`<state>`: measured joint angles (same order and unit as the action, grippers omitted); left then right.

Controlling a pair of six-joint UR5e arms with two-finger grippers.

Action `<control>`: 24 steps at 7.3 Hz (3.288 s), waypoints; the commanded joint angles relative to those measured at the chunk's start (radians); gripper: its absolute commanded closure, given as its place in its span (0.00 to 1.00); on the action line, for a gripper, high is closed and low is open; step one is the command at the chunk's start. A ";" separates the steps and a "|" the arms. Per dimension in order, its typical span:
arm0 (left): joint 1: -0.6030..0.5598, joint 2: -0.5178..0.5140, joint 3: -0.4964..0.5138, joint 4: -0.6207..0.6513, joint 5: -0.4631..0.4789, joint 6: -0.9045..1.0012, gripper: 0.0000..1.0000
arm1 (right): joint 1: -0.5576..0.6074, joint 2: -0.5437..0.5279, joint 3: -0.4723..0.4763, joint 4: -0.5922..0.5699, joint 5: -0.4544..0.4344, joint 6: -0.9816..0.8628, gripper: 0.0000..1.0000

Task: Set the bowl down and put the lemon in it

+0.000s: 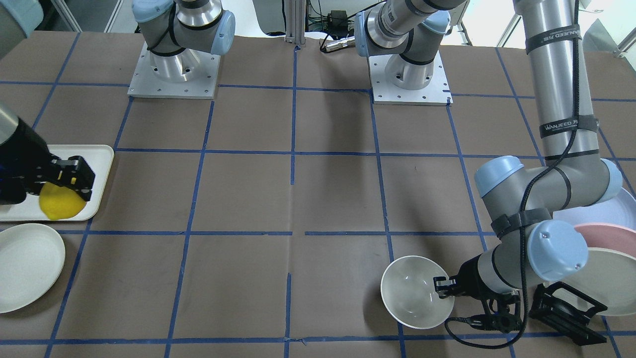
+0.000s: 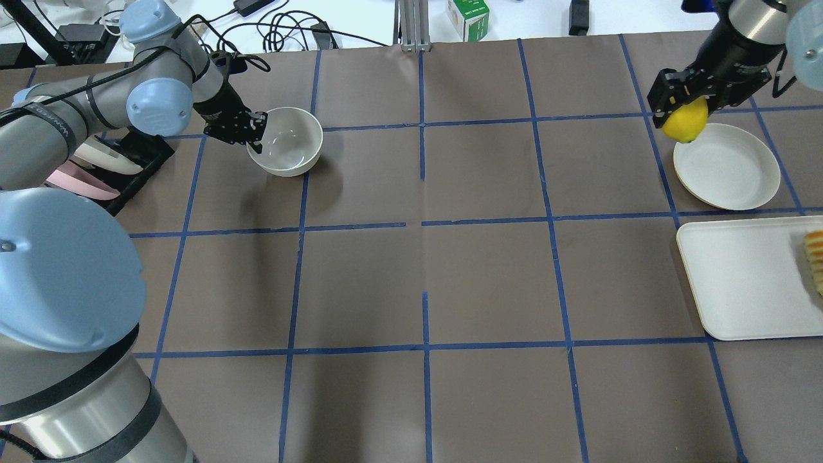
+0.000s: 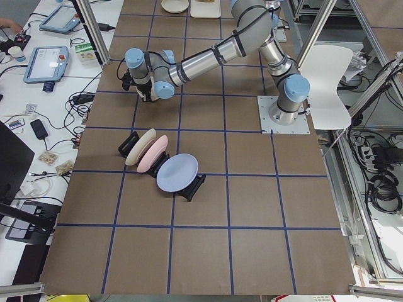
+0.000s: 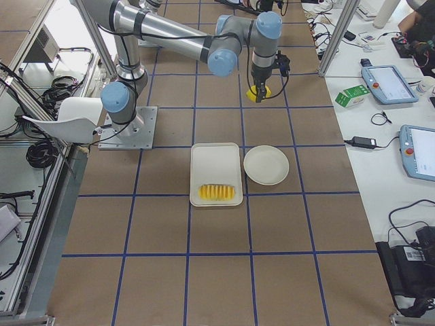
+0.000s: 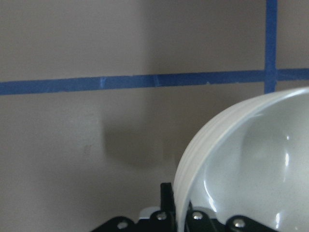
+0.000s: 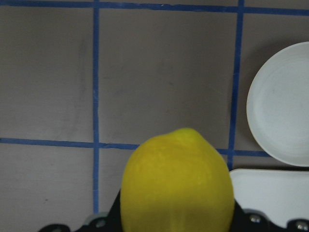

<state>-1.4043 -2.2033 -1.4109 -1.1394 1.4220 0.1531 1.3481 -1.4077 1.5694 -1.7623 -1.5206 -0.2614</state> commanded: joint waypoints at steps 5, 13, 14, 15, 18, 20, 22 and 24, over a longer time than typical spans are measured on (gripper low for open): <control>-0.266 0.114 -0.256 0.095 -0.167 -0.333 1.00 | 0.244 -0.014 -0.003 0.004 0.005 0.352 0.99; -0.233 0.250 -0.138 -0.077 -0.028 -0.312 0.02 | 0.457 0.143 0.004 -0.135 -0.007 0.530 0.99; -0.196 0.302 -0.053 -0.268 0.038 -0.188 0.02 | 0.489 0.189 0.011 -0.194 -0.009 0.575 0.99; -0.191 0.345 -0.001 -0.363 0.111 -0.116 0.01 | 0.525 0.234 0.001 -0.285 -0.006 0.641 0.98; -0.191 0.505 0.026 -0.414 0.123 -0.099 0.00 | 0.626 0.370 0.010 -0.549 -0.039 0.651 0.97; -0.185 0.527 -0.009 -0.439 0.127 -0.099 0.00 | 0.626 0.386 0.023 -0.545 -0.066 0.642 0.93; -0.186 0.536 -0.010 -0.447 0.132 -0.099 0.00 | 0.626 0.394 0.053 -0.554 -0.062 0.637 0.58; -0.179 0.537 0.004 -0.460 0.123 -0.116 0.00 | 0.625 0.377 0.055 -0.536 -0.082 0.637 0.00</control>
<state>-1.5879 -1.6674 -1.4161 -1.5891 1.5514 0.0491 1.9734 -1.0194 1.6175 -2.3108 -1.5881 0.3774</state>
